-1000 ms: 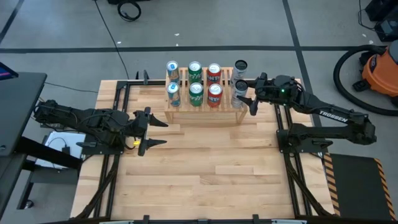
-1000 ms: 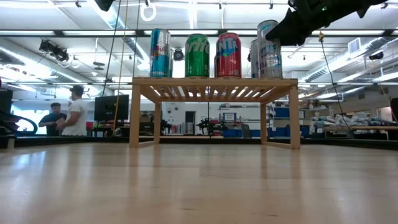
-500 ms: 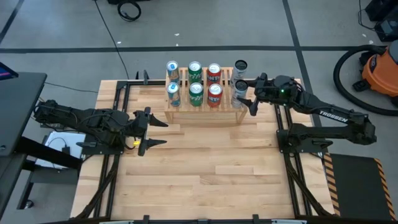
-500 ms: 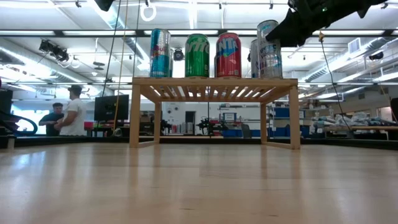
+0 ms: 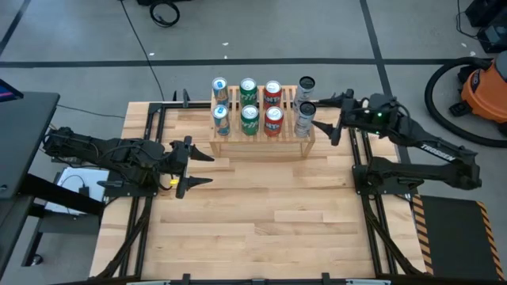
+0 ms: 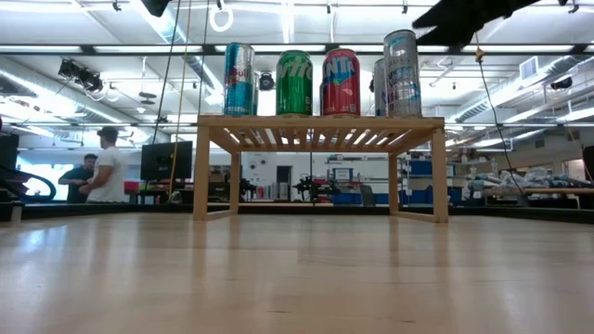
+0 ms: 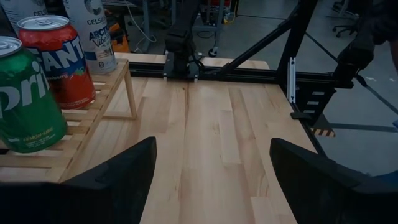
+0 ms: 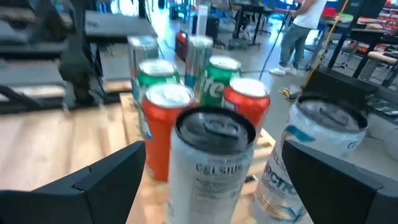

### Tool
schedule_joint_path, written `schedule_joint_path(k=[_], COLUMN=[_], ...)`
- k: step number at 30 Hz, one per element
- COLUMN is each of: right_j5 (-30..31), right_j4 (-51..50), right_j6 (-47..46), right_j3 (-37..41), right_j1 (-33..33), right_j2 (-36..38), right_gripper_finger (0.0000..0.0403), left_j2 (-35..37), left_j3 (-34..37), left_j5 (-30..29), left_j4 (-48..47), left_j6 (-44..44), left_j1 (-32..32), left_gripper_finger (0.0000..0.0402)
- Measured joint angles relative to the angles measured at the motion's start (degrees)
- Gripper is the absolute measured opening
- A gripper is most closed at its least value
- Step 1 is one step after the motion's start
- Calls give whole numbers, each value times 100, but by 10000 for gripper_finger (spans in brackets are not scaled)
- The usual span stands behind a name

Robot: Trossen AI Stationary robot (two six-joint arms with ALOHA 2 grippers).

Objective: Place canned beverage on shelf
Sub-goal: Return to home Position

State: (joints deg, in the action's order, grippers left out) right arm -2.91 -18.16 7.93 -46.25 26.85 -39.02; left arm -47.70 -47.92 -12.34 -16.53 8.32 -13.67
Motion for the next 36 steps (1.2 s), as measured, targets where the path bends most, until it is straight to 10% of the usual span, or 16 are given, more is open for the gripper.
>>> schedule_joint_path(k=[22, 30, 36], right_j5=[-1266, -725, -1413], right_j4=[-1251, -1119, -398], right_j6=[-1428, -1432, -1588], right_j3=[-488, 392, 1249], right_j1=[-8, -8, -16], right_j2=[2203, 3452, 3842], right_gripper_finger=[387, 387, 387], left_j2=[2390, 2883, 3271], left_j3=[102, 1192, 2243], left_j5=[-1112, -1739, -1763], left_j4=[-1723, -1532, -524], left_j6=[78, 98, 127], left_j1=[0, 0, 0], left_gripper_finger=[315, 316, 316])
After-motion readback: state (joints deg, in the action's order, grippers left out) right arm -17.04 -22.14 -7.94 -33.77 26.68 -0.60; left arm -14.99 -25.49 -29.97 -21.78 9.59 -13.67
